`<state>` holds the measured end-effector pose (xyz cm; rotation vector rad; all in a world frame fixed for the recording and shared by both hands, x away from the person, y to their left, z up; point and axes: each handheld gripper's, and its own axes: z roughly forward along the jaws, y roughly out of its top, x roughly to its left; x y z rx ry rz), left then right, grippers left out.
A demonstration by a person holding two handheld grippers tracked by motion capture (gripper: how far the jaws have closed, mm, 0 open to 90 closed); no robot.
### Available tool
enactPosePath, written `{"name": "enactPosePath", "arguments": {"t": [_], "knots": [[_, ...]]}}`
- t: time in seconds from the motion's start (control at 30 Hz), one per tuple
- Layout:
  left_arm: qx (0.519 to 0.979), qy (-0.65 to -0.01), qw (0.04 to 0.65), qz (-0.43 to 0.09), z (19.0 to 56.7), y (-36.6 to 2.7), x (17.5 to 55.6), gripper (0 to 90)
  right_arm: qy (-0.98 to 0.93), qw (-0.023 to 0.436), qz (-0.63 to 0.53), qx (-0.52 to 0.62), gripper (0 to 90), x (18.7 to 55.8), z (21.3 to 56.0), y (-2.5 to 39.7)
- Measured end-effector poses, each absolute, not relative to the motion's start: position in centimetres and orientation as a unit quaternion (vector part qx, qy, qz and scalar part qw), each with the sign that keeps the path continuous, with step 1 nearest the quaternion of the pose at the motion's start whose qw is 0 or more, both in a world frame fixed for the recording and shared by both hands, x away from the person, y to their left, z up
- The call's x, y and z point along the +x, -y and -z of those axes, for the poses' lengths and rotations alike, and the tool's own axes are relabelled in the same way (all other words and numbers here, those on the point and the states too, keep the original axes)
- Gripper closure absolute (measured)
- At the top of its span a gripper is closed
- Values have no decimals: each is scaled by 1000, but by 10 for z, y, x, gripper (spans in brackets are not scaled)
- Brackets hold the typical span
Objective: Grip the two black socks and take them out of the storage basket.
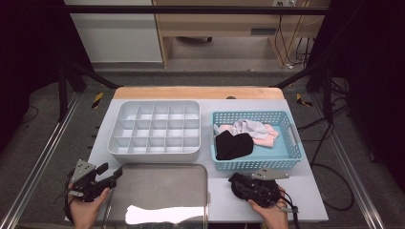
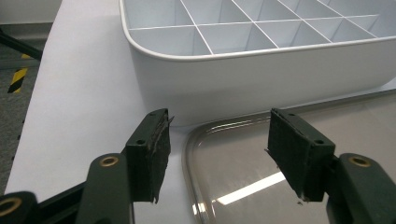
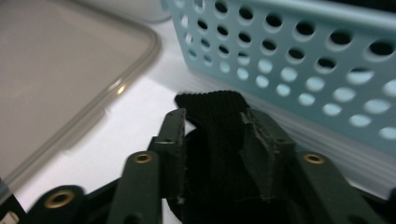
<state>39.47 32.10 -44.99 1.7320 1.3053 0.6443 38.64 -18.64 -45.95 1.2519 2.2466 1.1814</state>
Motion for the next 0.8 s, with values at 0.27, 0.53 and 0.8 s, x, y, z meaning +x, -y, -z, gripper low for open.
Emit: {"name": "enactPosePath", "arguments": {"t": [0.27,0.53,0.8], "knots": [[688,-525,430,-258,449,-323,395,363,-761,173,-451,432,489,385,437,191],[689,-526,426,-258,450,-322,395,359,-736,211,-480,429,438,398,403,188],[688,-526,427,-259,450,-324,395,360,-718,232,-481,446,374,429,385,183]]}}
